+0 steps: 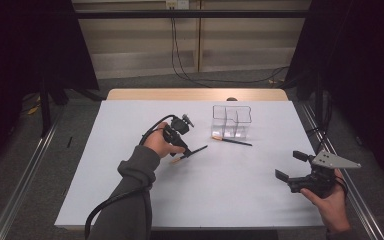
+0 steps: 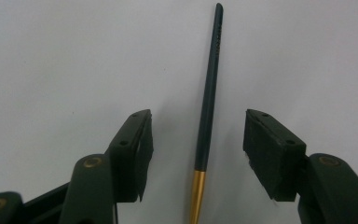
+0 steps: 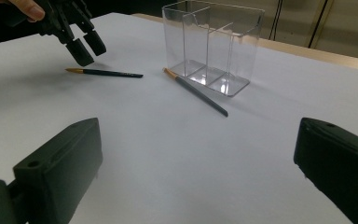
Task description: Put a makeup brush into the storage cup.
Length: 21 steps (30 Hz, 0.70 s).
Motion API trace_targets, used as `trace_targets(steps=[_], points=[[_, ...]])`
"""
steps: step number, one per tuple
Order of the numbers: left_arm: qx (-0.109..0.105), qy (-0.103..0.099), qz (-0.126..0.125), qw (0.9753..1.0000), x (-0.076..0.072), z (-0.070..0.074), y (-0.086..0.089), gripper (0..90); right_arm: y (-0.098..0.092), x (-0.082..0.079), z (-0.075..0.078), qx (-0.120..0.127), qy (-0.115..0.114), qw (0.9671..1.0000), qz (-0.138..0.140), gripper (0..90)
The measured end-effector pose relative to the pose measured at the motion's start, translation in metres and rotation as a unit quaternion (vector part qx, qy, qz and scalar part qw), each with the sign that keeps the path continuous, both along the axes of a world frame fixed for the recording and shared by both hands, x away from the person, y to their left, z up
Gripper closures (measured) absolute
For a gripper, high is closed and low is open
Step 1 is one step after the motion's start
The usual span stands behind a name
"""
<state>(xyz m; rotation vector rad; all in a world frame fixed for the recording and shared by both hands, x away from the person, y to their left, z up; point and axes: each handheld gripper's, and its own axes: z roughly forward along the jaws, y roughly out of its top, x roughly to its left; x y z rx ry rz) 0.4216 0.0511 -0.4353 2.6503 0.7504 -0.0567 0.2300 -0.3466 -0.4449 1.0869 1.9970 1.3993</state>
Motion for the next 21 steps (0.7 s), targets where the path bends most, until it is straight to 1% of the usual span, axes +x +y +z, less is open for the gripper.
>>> trace_targets(steps=[1, 2, 4, 6, 9, 10, 13, 14, 15, 16, 17, 18, 19, 21], points=[[0.004, 0.000, 0.001, 1.0000, 0.000, -0.001, 0.000, 44.6, 0.000, 0.000, 0.000, 0.000, 0.000, 1.0000, 0.001, 0.4], [0.006, -0.006, 0.002, 1.0000, -0.001, -0.002, 0.000, 45.8, 0.000, 0.000, 0.000, 0.000, 0.001, 1.0000, 0.000, 0.4], [0.005, -0.009, -0.001, 0.9999, -0.001, -0.002, 0.001, 46.3, 0.000, 0.000, 0.000, 0.000, 0.001, 1.0000, 0.001, 0.4], [0.001, -0.002, -0.001, 1.0000, -0.001, -0.004, 0.001, 48.4, 0.000, 0.000, 0.000, -0.001, 0.001, 1.0000, 0.002, 0.4], [0.008, 0.005, -0.004, 0.9999, -0.003, -0.007, 0.000, 52.8, 0.000, 0.000, 0.000, -0.001, 0.000, 1.0000, 0.002, 0.4], [0.013, 0.011, -0.013, 0.9998, -0.002, -0.007, 0.000, 53.6, 0.000, 0.000, 0.000, -0.001, 0.000, 1.0000, 0.002, 0.4], [0.020, 0.014, -0.012, 0.9996, -0.003, -0.009, -0.001, 57.2, 0.001, 0.000, 0.000, 0.000, 0.001, 1.0000, 0.000, 0.4], [0.017, 0.014, -0.010, 0.9997, -0.003, -0.011, -0.001, 58.3, 0.000, 0.000, 0.000, -0.001, 0.000, 1.0000, 0.000, 0.4], [0.021, 0.014, -0.013, 0.9996, -0.003, -0.011, -0.002, 59.3, 0.000, 0.000, 0.000, -0.002, -0.001, 1.0000, 0.000, 0.4], [0.019, 0.015, -0.014, 0.9996, -0.002, -0.012, -0.002, 60.0, 0.000, 0.000, 0.000, -0.001, -0.001, 1.0000, 0.002, 0.4], [0.023, 0.019, -0.013, 0.9995, -0.002, -0.012, -0.002, 60.7, 0.000, 0.000, 0.000, -0.001, -0.001, 1.0000, 0.003, 0.4], [0.022, 0.016, -0.014, 0.9995, -0.002, -0.013, -0.002, 61.6, 0.000, 0.000, 0.000, -0.001, -0.001, 1.0000, 0.003, 0.4], [0.025, 0.019, -0.015, 0.9994, -0.002, -0.014, -0.002, 62.6, 0.000, 0.000, 0.000, -0.002, 0.000, 1.0000, 0.003, 0.4], [0.026, 0.019, -0.016, 0.9994, -0.001, -0.014, -0.002, 64.7, 0.000, 0.001, -0.001, -0.003, -0.002, 1.0000, 0.002, 0.4]])
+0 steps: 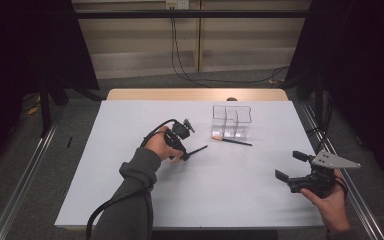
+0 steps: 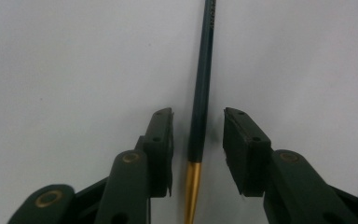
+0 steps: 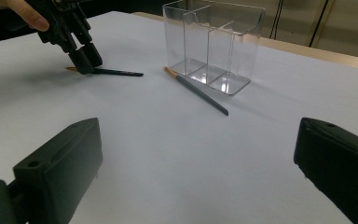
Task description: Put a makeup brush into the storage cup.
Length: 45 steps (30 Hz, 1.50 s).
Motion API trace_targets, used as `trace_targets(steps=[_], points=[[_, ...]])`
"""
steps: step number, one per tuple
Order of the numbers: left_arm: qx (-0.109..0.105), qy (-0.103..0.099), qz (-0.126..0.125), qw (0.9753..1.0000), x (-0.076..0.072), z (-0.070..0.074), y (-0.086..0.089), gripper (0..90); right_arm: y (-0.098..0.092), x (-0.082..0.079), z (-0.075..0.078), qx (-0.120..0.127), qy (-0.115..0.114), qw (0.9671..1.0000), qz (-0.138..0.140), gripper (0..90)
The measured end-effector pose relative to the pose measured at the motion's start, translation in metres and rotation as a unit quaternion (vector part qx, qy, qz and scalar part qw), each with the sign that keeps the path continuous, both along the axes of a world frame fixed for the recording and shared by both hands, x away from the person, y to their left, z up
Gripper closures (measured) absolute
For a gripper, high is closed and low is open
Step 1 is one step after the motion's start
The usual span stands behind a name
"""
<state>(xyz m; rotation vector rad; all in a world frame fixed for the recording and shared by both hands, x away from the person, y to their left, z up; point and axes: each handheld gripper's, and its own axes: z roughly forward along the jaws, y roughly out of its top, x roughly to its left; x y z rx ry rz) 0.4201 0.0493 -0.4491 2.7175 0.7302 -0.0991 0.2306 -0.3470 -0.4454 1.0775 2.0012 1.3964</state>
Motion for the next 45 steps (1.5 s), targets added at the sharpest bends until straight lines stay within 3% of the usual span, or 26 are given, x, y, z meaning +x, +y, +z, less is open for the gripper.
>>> trace_targets(steps=[2, 7, 15, 24, 33, 36, 40, 45], points=[[-0.003, -0.001, 0.007, 1.0000, -0.0003, -0.0004, 0.0000, 65.3, -0.0001, -0.0003, 0.0000, 0.000, 0.001, 1.0000, 0.000, 0.4], [0.007, -0.001, -0.001, 1.0000, 0.0001, 0.0001, -0.0007, 70.4, -0.0002, -0.0006, 0.0002, 0.001, 0.002, 1.0000, -0.001, 0.4], [0.023, 0.030, -0.006, 0.9993, -0.0010, 0.0011, 0.0008, 77.8, -0.0005, -0.0009, 0.0004, 0.000, 0.002, 1.0000, -0.001, 0.4], [0.031, 0.034, -0.001, 0.9989, -0.0033, 0.0012, 0.0022, 77.8, -0.0011, -0.0016, 0.0008, 0.000, 0.001, 1.0000, -0.004, 0.4], [0.056, 0.026, -0.026, 0.9978, -0.0017, 0.0016, 0.0005, 82.9, -0.0010, -0.0014, 0.0001, -0.001, 0.001, 1.0000, -0.003, 0.4], [0.050, 0.029, -0.013, 0.9983, -0.0035, 0.0010, -0.0007, 83.4, -0.0012, -0.0013, 0.0001, -0.002, 0.000, 1.0000, -0.003, 0.4], [0.053, 0.022, -0.019, 0.9982, -0.0030, 0.0009, -0.0006, 83.6, -0.0012, -0.0014, 0.0002, -0.001, 0.002, 1.0000, -0.003, 0.4], [0.043, 0.029, -0.009, 0.9986, -0.0033, 0.0000, 0.0011, 83.7, 0.0003, -0.0011, 0.0005, -0.003, 0.003, 1.0000, -0.002, 0.4]])
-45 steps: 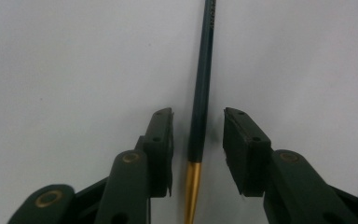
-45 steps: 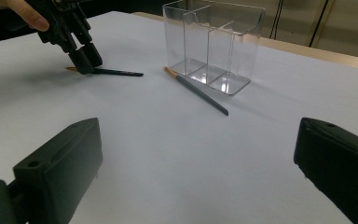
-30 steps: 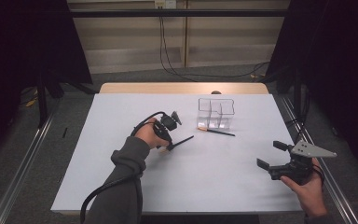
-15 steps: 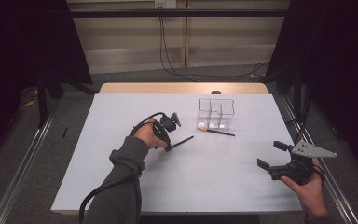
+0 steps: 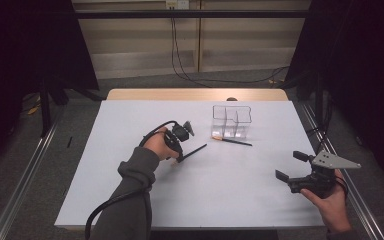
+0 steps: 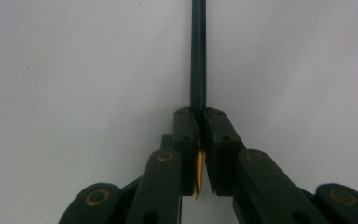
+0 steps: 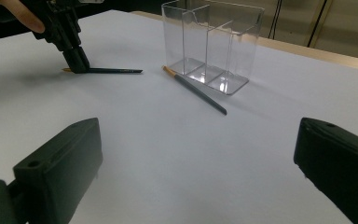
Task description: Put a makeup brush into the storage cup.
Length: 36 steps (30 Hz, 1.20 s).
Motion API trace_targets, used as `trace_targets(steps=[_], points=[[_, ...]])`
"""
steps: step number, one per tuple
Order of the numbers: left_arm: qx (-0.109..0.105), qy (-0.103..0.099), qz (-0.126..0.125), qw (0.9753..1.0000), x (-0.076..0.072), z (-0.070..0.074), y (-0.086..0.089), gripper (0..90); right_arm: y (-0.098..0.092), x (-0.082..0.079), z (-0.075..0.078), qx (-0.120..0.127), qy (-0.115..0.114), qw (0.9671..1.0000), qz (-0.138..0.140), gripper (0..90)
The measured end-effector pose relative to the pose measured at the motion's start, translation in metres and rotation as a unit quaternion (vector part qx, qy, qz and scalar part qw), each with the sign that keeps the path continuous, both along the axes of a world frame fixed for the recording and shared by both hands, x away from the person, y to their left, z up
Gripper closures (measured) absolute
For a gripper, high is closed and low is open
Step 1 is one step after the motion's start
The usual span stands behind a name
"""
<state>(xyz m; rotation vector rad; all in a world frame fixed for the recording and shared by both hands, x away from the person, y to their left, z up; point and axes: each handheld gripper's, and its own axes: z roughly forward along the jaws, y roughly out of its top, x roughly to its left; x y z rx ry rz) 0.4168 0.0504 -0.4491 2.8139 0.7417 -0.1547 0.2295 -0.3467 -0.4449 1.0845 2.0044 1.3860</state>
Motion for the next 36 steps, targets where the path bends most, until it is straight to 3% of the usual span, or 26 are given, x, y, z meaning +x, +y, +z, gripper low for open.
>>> trace_targets(steps=[3, 13, 18, 23, 24, 27, 36], points=[[0.003, 0.000, -0.008, 1.0000, 0.001, 0.000, 0.000, 83.7, 0.000, 0.001, -0.001, -0.003, -0.001, 1.0000, 0.002, 0.4], [0.006, -0.012, 0.002, 0.9999, -0.003, 0.002, -0.002, 83.9, 0.003, 0.003, -0.001, -0.003, 0.000, 1.0000, 0.004, 0.4], [0.010, 0.004, 0.012, 0.9999, -0.004, 0.004, 0.000, 83.9, 0.001, 0.003, -0.001, -0.002, 0.001, 1.0000, 0.002, 0.5], [0.004, 0.002, 0.011, 0.9999, -0.005, 0.009, 0.002, 83.9, 0.001, 0.003, -0.001, -0.001, 0.003, 1.0000, 0.001, 0.5], [-0.004, -0.004, 0.020, 0.9998, -0.006, 0.009, 0.002, 83.9, 0.001, 0.003, -0.002, -0.002, 0.002, 1.0000, 0.002, 0.5], [-0.007, 0.005, 0.012, 0.9999, -0.006, 0.014, 0.004, 83.9, 0.003, 0.004, -0.002, -0.005, 0.003, 1.0000, 0.003, 0.5], [-0.010, 0.004, 0.006, 0.9999, -0.010, 0.023, 0.005, 83.9, 0.007, 0.006, -0.003, -0.012, 0.009, 0.9998, 0.009, 0.5]])
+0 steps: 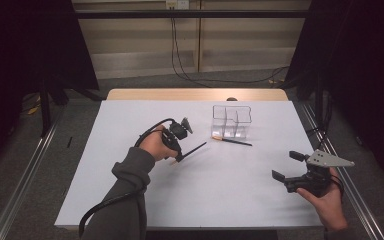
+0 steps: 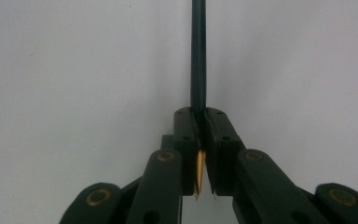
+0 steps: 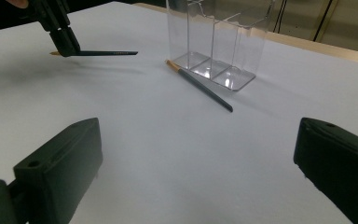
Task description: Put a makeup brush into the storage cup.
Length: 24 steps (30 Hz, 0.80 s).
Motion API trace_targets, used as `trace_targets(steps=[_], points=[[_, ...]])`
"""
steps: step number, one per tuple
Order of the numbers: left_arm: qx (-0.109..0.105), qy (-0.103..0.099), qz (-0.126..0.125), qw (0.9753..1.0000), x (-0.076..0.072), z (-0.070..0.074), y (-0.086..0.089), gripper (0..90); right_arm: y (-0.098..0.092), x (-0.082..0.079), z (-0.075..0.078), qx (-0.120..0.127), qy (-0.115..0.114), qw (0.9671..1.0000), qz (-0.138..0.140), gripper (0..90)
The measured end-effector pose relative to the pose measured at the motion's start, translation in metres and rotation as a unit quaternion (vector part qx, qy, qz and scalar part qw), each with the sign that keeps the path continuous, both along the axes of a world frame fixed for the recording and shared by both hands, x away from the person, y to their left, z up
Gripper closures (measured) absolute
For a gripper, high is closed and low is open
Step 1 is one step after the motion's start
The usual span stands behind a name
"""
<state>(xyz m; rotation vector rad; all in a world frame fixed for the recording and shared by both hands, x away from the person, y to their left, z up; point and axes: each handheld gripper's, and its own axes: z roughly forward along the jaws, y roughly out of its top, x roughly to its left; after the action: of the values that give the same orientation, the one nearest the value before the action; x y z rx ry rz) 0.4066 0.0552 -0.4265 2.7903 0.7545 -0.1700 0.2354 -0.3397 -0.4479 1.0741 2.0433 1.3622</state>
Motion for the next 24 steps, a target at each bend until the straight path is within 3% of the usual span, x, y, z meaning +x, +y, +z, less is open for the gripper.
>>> trace_targets(steps=[8, 17, 24], points=[[-0.019, -0.004, -0.005, 0.9998, -0.005, 0.007, -0.004, 84.0, -0.003, 0.002, 0.004, 0.002, -0.004, 1.0000, -0.002, 0.5], [-0.023, -0.006, -0.013, 0.9996, -0.009, 0.015, -0.008, 83.9, 0.001, 0.008, 0.007, 0.002, 0.005, 1.0000, 0.007, 0.5], [-0.030, -0.005, -0.025, 0.9992, -0.014, 0.021, -0.013, 83.9, 0.010, 0.015, 0.009, -0.017, 0.010, 0.9995, 0.024, 0.5]])
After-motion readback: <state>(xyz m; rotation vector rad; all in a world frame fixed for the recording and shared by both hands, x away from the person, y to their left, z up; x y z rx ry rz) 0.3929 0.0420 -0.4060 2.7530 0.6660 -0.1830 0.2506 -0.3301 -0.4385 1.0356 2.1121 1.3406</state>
